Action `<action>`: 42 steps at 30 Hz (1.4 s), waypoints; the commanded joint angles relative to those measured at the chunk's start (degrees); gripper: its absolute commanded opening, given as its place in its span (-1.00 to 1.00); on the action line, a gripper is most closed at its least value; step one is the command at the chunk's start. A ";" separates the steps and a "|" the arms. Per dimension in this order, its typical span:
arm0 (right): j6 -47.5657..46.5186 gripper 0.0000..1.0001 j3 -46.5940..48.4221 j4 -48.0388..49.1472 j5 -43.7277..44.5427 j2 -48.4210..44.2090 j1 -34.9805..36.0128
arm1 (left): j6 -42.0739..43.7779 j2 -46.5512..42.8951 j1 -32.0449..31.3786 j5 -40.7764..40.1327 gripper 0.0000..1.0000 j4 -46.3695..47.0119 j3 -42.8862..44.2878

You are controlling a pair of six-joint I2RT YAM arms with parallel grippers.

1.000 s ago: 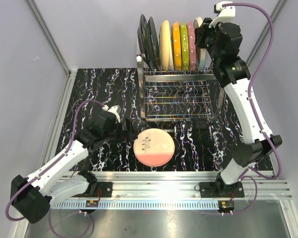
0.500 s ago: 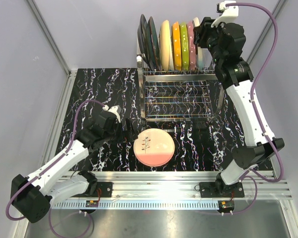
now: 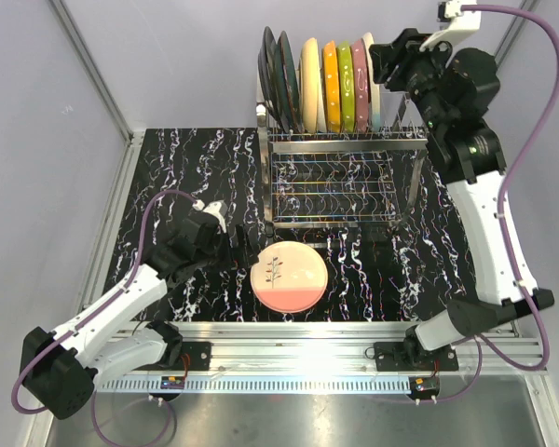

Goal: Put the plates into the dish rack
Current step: Grab a plate with the left arm

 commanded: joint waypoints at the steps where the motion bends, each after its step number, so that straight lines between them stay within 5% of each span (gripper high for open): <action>1: 2.27 0.08 -1.73 1.43 -5.96 -7.17 0.18 | -0.62 -1.05 0.18 0.98 0.98 3.49 -2.22; 14: 5.52 -0.17 -29.22 3.72 -25.41 -28.63 4.91 | -3.35 2.81 0.18 3.09 0.98 12.01 -11.36; 28: 7.89 -0.40 -58.22 3.36 -17.07 -42.25 21.96 | -5.19 12.91 -0.52 4.40 0.67 21.41 -13.39; 35: 9.56 -0.42 -65.19 2.92 -12.77 -43.58 25.22 | -4.84 17.93 -1.13 4.06 0.53 21.95 -11.37; 42: 14.04 -0.46 -76.07 5.64 -6.35 -44.46 30.05 | -5.46 19.16 -1.57 4.06 0.12 23.62 -11.98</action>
